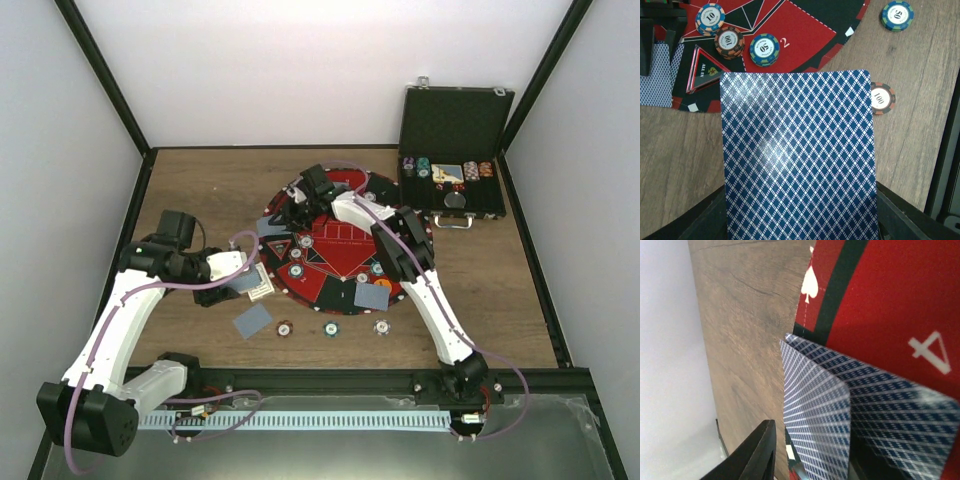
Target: Distribute texas hold em gaming equipment
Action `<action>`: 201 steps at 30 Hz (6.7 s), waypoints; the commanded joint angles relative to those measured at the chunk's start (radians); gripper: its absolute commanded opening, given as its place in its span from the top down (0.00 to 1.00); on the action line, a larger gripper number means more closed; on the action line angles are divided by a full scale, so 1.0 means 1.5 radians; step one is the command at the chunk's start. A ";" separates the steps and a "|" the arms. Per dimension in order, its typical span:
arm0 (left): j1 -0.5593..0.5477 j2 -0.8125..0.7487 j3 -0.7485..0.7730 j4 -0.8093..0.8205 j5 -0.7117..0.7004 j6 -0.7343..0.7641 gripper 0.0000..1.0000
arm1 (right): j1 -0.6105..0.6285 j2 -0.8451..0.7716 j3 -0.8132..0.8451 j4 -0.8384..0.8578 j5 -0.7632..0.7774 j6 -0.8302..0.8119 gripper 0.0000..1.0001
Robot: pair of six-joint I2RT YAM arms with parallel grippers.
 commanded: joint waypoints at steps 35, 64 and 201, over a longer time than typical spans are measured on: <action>-0.001 -0.003 0.017 0.013 0.042 -0.025 0.96 | 0.191 -0.596 -0.626 0.330 -0.006 0.092 0.15; -0.001 -0.001 0.039 -0.009 0.047 -0.018 0.96 | 0.201 -0.450 -0.550 0.395 -0.071 0.137 0.21; -0.001 0.005 0.056 -0.018 0.062 -0.037 0.96 | 0.168 -0.634 -0.670 0.368 0.027 0.140 0.10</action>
